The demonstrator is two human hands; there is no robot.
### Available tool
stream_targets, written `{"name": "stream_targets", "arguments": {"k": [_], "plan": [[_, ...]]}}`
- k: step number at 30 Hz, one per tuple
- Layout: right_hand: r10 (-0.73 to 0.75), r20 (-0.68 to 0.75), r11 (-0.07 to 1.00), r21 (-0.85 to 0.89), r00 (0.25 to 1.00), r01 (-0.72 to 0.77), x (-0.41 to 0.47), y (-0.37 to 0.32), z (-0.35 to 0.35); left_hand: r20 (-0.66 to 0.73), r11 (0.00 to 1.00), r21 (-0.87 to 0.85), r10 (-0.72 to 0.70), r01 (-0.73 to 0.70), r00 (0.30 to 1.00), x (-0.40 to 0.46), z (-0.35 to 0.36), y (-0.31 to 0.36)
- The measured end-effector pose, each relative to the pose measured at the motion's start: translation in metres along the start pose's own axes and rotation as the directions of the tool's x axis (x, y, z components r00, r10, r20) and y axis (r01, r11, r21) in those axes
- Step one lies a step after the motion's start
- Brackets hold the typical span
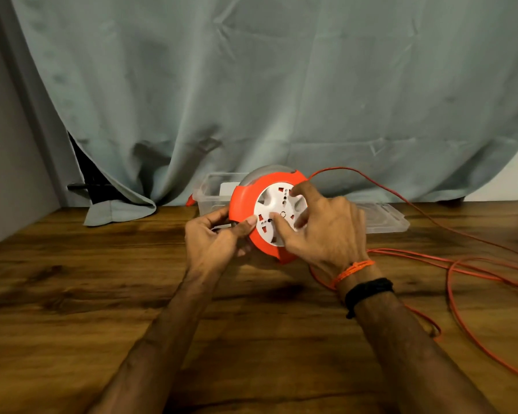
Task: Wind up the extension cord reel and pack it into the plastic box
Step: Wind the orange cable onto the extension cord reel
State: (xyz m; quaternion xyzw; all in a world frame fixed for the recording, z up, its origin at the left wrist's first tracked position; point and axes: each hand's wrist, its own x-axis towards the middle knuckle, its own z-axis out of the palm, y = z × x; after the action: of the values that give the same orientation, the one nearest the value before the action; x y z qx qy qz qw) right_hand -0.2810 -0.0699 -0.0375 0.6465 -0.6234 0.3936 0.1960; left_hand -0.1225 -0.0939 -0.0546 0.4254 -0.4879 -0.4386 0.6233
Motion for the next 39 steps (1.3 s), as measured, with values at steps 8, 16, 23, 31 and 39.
{"name": "stream_targets", "arguments": {"k": [8,16,23,31,39], "plan": [[-0.205,0.046,0.978,-0.037,0.978,0.206,0.003,0.004,-0.008,-0.014,1.000,-0.013,-0.015,0.015,1.000,0.002,-0.001,-0.001],[-0.305,0.280,0.943,-0.045,0.910,0.329,0.002,0.008,-0.001,0.015,1.000,0.000,-0.023,0.023,1.000,-0.001,-0.003,0.002],[-0.300,0.289,0.943,-0.051,0.909,0.328,0.002,0.011,0.002,0.032,1.000,0.021,-0.010,0.009,0.999,-0.002,-0.004,0.001],[0.255,0.082,0.915,0.302,0.964,-0.267,-0.006,-0.005,0.010,0.045,0.999,0.033,0.029,-0.030,0.999,-0.004,0.001,0.003],[0.436,0.536,0.567,0.459,0.723,-0.683,-0.012,-0.008,0.016,0.057,0.999,0.044,0.027,-0.030,0.998,-0.007,0.006,-0.001]]}}
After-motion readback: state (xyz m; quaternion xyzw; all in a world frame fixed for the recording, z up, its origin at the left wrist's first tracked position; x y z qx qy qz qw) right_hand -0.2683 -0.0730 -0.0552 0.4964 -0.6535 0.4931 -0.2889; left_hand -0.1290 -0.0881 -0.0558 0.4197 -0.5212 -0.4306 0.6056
